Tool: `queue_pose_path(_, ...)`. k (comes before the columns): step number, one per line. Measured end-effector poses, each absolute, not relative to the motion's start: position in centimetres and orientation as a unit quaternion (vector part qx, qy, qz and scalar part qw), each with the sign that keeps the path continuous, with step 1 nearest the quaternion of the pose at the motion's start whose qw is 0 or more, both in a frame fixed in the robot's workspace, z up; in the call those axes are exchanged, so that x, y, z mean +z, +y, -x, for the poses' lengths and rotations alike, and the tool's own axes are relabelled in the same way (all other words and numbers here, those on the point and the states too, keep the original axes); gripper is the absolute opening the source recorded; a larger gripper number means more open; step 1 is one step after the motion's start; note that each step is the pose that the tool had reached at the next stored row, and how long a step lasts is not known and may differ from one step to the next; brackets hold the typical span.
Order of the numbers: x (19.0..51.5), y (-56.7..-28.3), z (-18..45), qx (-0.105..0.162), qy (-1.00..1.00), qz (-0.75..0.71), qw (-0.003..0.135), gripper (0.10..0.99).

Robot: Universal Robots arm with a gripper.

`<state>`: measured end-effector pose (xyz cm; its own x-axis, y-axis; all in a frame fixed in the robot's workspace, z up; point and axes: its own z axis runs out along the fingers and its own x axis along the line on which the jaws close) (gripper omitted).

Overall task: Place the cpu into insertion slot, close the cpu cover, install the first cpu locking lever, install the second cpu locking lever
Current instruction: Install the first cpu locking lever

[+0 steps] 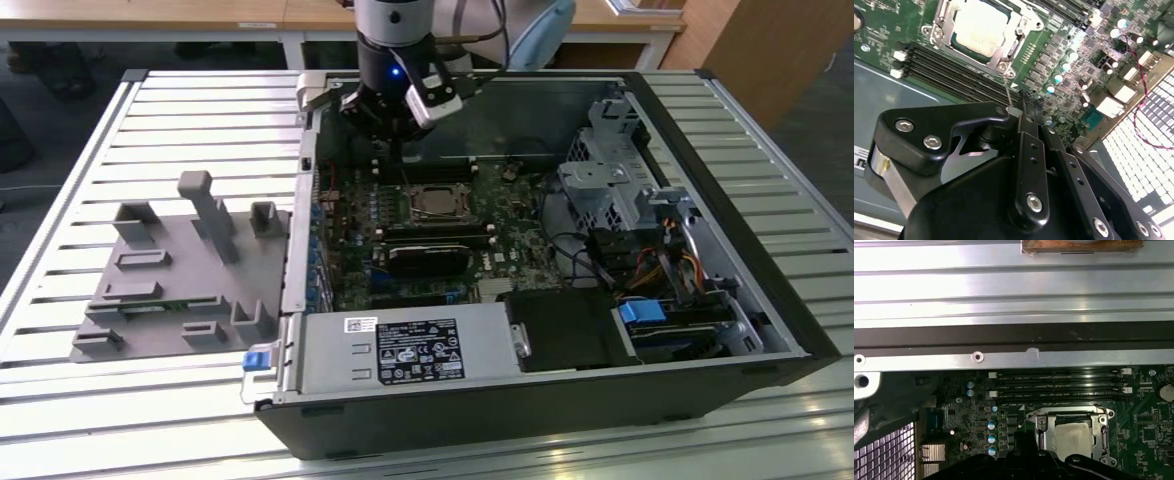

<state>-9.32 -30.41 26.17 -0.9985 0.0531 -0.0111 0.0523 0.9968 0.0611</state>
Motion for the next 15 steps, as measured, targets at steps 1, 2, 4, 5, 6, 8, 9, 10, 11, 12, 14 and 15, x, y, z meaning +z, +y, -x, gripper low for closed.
queue_pose_path(1, 26.1, -30.4, 9.4, 0.03, 0.999, -0.026, 0.006, 0.106)
queue_pose_path(2, 26.1, -30.4, 9.6, 0.03, 0.999, -0.026, 0.006, 0.106)
queue_pose_path(4, 26.1, -30.4, 9.8, 0.029, 0.999, -0.026, 0.006, 0.106)
queue_pose_path(5, 26.1, -30.4, 9.9, 0.029, 0.999, -0.026, 0.006, 0.106)
queue_pose_path(6, 26.1, -30.4, 10.0, 0.029, 0.999, -0.026, 0.006, 0.106)
queue_pose_path(8, 26.0, -30.4, 10.2, 0.028, 0.999, -0.026, 0.006, 0.106)
queue_pose_path(9, 26.0, -30.4, 10.3, 0.028, 0.999, -0.026, 0.006, 0.106)
queue_pose_path(10, 26.0, -30.4, 10.4, 0.028, 0.999, -0.026, 0.006, 0.106)
queue_pose_path(11, 26.0, -30.4, 10.5, 0.028, 0.999, -0.026, 0.006, 0.106)
queue_pose_path(12, 26.0, -30.4, 10.5, 0.027, 0.999, -0.026, 0.006, 0.106)
queue_pose_path(14, 25.9, -30.2, 10.7, 0.027, 0.999, -0.026, 0.006, 0.106)
queue_pose_path(15, 25.9, -30.0, 10.7, 0.027, 0.999, -0.026, 0.006, 0.106)
